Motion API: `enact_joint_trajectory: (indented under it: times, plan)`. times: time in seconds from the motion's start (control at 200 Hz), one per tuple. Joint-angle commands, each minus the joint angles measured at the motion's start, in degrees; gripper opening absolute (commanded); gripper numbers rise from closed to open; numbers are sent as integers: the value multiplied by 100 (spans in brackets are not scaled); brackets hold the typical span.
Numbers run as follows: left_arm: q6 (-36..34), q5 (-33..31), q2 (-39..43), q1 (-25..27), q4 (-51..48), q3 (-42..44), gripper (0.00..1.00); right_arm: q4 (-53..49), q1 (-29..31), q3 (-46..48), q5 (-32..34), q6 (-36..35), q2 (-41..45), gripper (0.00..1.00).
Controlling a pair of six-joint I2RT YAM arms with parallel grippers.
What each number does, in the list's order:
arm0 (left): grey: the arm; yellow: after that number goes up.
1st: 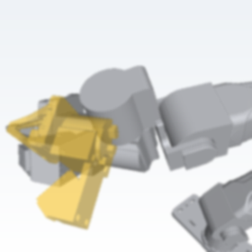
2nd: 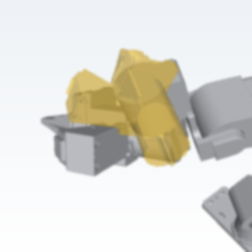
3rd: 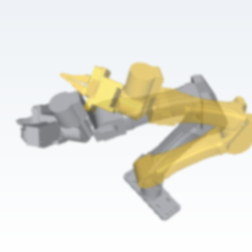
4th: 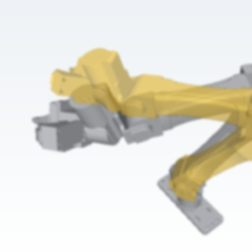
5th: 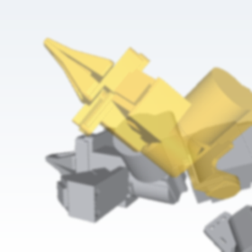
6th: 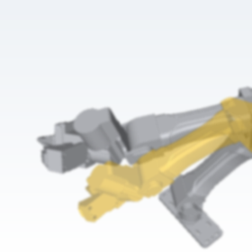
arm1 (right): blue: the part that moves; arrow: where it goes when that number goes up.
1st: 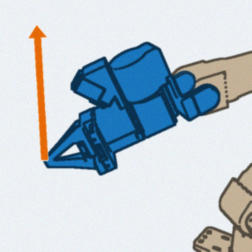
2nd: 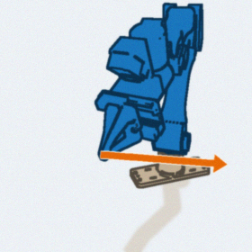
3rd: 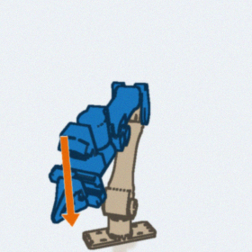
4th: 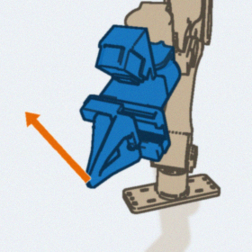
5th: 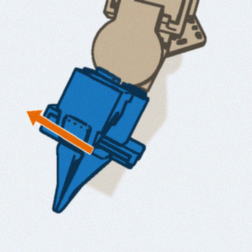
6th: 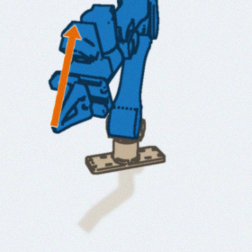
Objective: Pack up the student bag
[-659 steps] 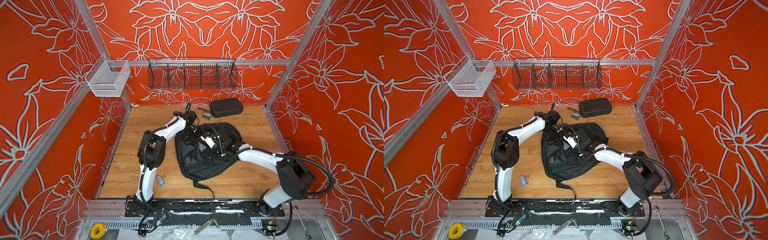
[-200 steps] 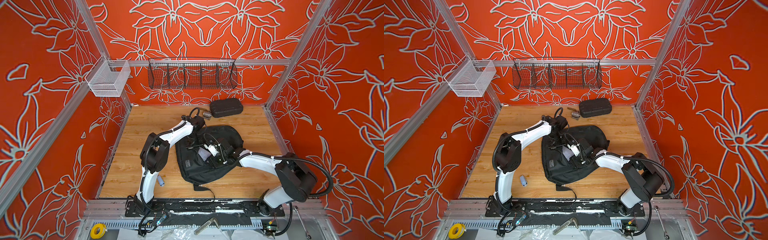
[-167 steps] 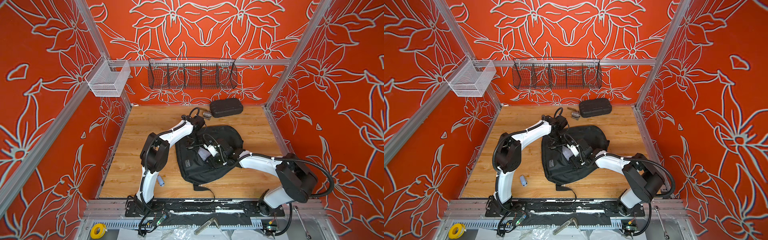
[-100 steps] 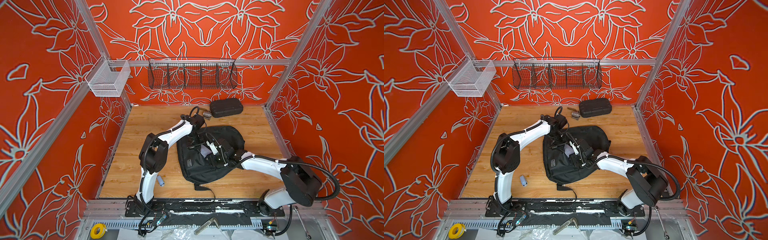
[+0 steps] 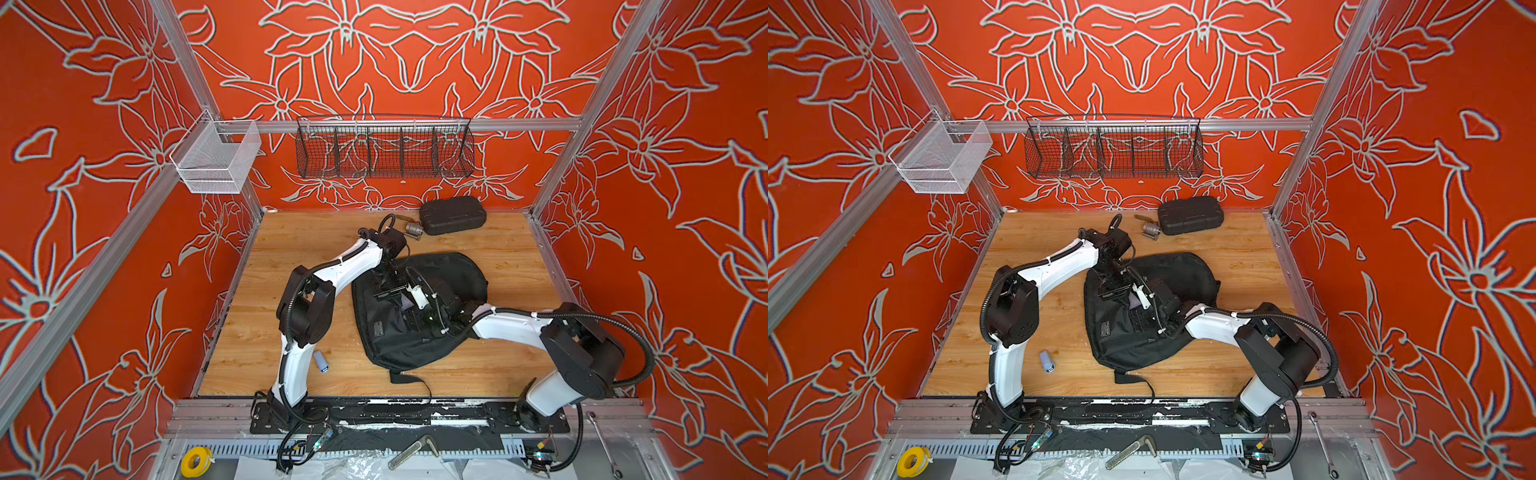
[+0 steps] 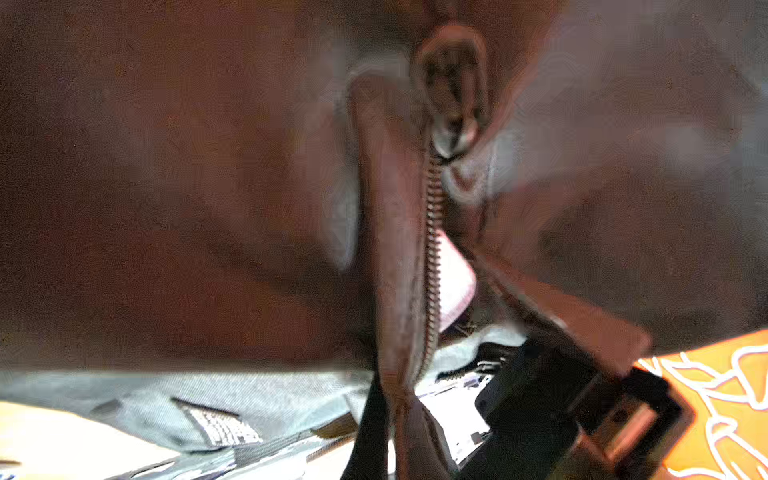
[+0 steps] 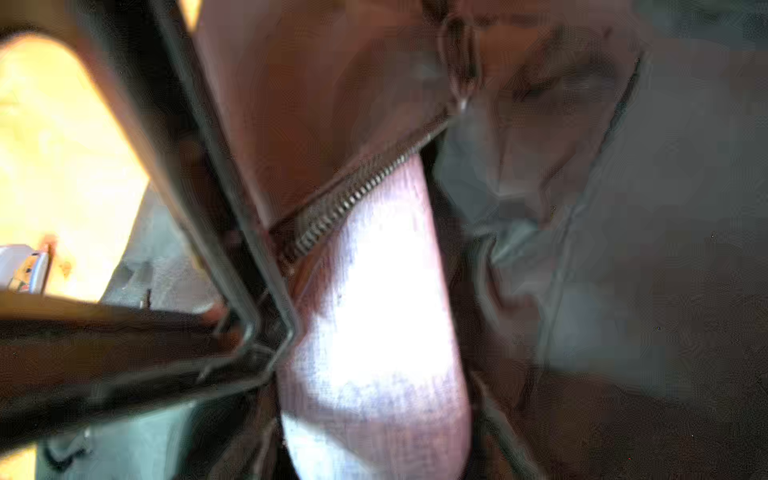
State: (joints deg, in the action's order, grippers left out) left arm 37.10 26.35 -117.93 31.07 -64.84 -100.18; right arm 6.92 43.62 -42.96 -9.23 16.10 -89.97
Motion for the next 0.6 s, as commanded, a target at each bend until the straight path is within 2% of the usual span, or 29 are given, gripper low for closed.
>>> enact_joint_trajectory:
  times: [0.0, 0.1, 0.22, 0.29, 0.45, 0.595]
  plan:
    - [-196, 227, 50, -21, -265, -130, 0, 91, -97, 136, -326, -494, 563, 78]
    - [-284, 173, 59, -101, -345, -126, 0, -227, -257, 319, -341, -806, 1025, 86]
    - [-315, 160, 43, -118, -350, -112, 0, -261, -450, 470, -534, -858, 1331, 87]
    - [-317, 160, 21, -119, -350, -125, 0, -440, -459, 359, -466, -711, 1230, 84]
    - [-299, 167, 63, -118, -299, -71, 0, -1414, -468, -327, 382, -192, 652, 69]
    - [-239, 221, 135, -118, -166, 92, 0, -1382, -507, -340, 760, 165, 577, 59]
